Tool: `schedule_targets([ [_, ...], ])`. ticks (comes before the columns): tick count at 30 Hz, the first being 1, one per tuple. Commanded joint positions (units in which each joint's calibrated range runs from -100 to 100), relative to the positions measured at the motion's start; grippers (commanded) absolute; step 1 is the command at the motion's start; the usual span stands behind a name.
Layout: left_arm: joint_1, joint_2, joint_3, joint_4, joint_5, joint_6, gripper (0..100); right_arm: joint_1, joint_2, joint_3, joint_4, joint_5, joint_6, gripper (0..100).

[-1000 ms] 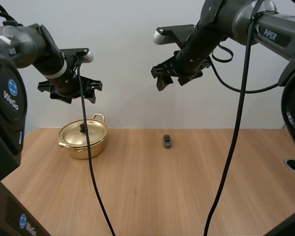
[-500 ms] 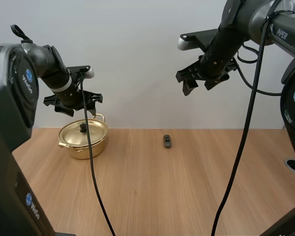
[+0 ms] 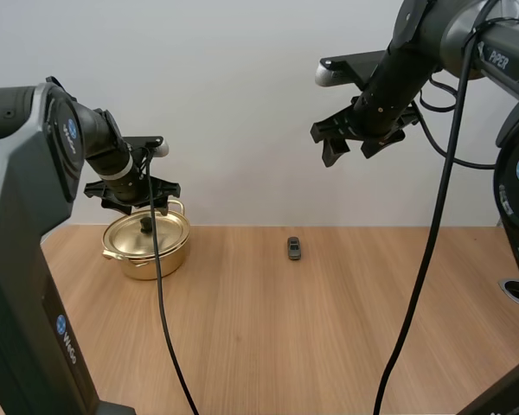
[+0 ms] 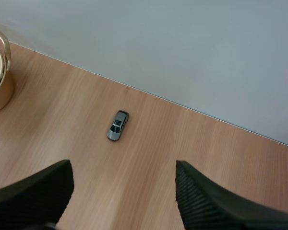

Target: Open the pot, put the car inside, and close it

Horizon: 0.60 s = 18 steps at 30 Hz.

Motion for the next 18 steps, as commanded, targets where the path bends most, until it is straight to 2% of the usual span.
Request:
schedule_targets([
  [1,0.02,0.54,-0.02,-0.54,-0.08,0.00,100,0.00,-0.03,-0.06,0.27,0.00,0.01,100],
  [18,0.02,4.84,-0.02,-1.00,1.13,3.28,100,0.00,-0.03,-0.06,2.38,0.00,0.01,100],
])
